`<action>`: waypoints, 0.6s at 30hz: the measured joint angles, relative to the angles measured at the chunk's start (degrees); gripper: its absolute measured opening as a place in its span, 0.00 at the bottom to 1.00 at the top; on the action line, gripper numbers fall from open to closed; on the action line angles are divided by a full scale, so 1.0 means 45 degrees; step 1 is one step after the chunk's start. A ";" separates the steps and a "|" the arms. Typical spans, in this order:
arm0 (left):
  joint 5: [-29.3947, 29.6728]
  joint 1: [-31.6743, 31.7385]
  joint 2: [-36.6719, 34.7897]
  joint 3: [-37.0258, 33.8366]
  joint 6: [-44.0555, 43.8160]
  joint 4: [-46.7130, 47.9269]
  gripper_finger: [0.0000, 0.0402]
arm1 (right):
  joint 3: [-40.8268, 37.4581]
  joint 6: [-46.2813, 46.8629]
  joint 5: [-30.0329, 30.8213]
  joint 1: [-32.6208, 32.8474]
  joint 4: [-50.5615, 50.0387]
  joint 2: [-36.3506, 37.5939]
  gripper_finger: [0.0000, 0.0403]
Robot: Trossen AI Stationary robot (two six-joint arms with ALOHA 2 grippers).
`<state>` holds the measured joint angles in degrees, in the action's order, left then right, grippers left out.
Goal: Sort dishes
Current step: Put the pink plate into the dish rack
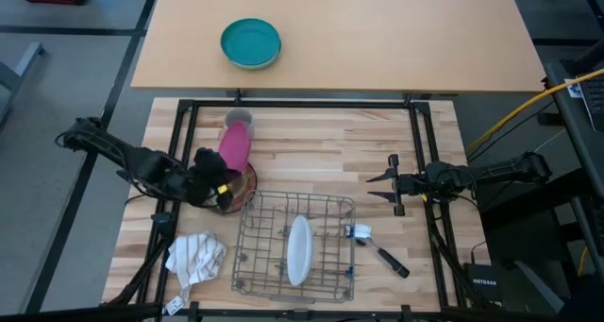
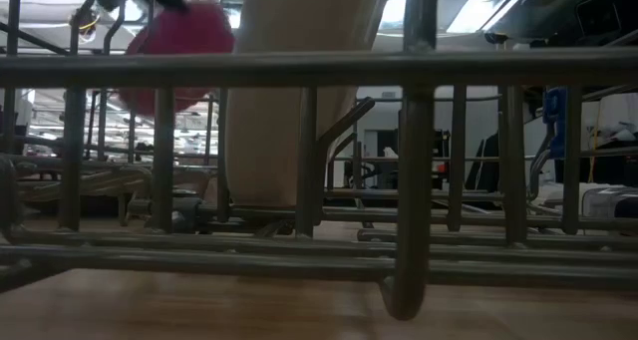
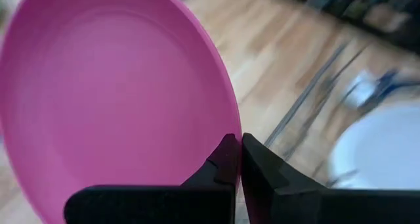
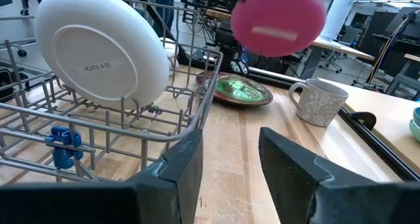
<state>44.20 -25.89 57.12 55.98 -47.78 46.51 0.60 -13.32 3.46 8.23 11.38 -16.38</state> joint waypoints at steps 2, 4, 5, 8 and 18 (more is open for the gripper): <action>0.0385 0.0000 -0.0208 0.0272 0.0943 -0.1153 0.00 | 0.0000 -0.0005 0.0000 0.0005 0.0000 -0.0005 0.38; 0.0570 0.0000 -0.0382 0.0425 0.1999 -0.2719 0.00 | 0.0000 -0.0005 0.0000 0.0003 0.0000 -0.0003 0.38; 0.0610 0.0000 -0.0413 0.0444 0.2663 -0.3664 0.00 | 0.0000 -0.0003 0.0000 0.0003 0.0000 0.0000 0.38; 0.0604 -0.0020 -0.0433 0.0444 0.4464 -0.6671 0.00 | 0.0000 -0.0004 0.0000 0.0004 0.0000 0.0000 0.38; 0.0590 -0.1379 0.1907 0.0449 0.6098 -1.4397 0.00 | 0.0000 -0.0005 0.0000 0.0002 0.0000 -0.0001 0.38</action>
<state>46.85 -32.09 65.70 58.00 -20.34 -18.28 0.60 -13.34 3.46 8.24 11.38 -16.38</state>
